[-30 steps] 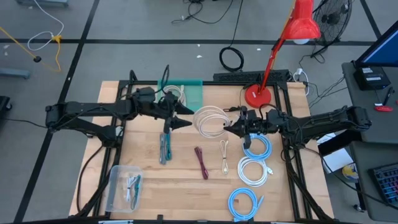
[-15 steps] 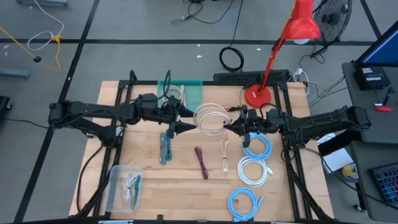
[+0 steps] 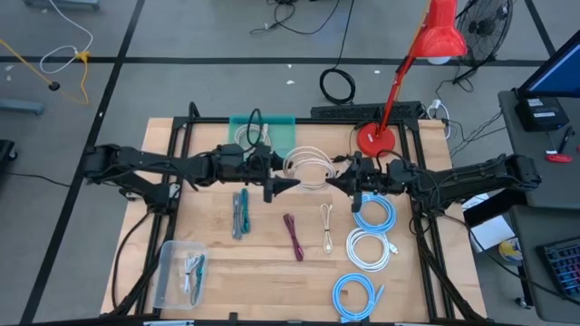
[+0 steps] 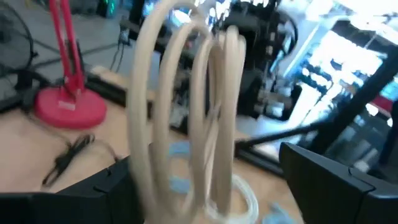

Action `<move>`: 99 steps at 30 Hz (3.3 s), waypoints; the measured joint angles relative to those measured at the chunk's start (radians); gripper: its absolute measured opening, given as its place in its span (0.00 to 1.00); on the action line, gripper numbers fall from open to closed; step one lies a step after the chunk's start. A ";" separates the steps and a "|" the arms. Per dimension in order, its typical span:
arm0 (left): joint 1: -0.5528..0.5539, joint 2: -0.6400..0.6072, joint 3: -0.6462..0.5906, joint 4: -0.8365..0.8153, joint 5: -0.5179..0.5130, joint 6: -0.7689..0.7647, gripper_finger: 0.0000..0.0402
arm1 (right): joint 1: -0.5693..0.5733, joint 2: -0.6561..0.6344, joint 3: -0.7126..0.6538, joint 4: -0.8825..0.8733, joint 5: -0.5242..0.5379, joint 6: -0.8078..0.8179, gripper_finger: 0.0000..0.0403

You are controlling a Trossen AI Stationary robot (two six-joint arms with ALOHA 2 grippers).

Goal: Pick & Place USB Port
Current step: Put the brown HDMI cable into the green bin

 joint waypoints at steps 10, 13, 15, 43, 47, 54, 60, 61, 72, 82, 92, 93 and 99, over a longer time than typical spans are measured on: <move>-0.010 0.045 0.084 -0.110 -0.011 -0.029 0.48 | 0.000 0.000 0.000 -0.014 -0.006 -0.001 0.12; -0.008 0.015 0.084 -0.129 0.029 -0.029 0.26 | 0.000 0.000 0.000 -0.017 -0.009 -0.003 0.12; -0.009 -0.007 0.084 -0.158 0.039 -0.019 0.11 | 0.000 0.000 0.000 -0.015 -0.010 -0.003 0.12; 0.356 -0.113 0.082 -0.541 -0.037 -0.298 0.03 | 0.110 -0.001 -0.001 -0.024 0.018 -0.079 0.70; 0.498 -0.089 0.083 -0.595 0.051 -0.334 0.03 | 0.132 -0.001 -0.001 -0.032 0.018 -0.079 0.68; 0.684 -0.060 0.011 -0.562 0.193 -0.384 0.03 | 0.156 -0.001 -0.001 -0.033 0.024 -0.097 0.67; 0.731 0.010 -0.077 -0.460 0.250 -0.386 0.03 | 0.156 -0.001 -0.001 -0.036 0.095 -0.112 0.67; 0.734 0.027 -0.094 -0.421 0.267 -0.394 0.03 | 0.155 -0.001 -0.001 -0.037 0.100 -0.112 0.67; 0.734 0.201 -0.120 -0.285 0.307 -0.427 0.03 | 0.166 0.000 -0.001 -0.037 0.100 -0.106 0.66; 0.736 0.211 -0.120 -0.321 0.307 -0.424 0.03 | 0.166 0.000 -0.001 -0.040 0.100 -0.105 0.66; 0.736 0.211 -0.120 -0.349 0.293 -0.418 0.03 | 0.166 0.000 -0.001 -0.036 0.100 -0.105 0.66; 0.736 0.211 -0.120 -0.349 0.290 -0.419 0.03 | 0.166 0.000 -0.001 -0.036 0.100 -0.105 0.66; 0.732 0.211 -0.120 -0.351 0.262 -0.404 0.03 | 0.166 0.000 -0.001 -0.036 0.100 -0.105 0.66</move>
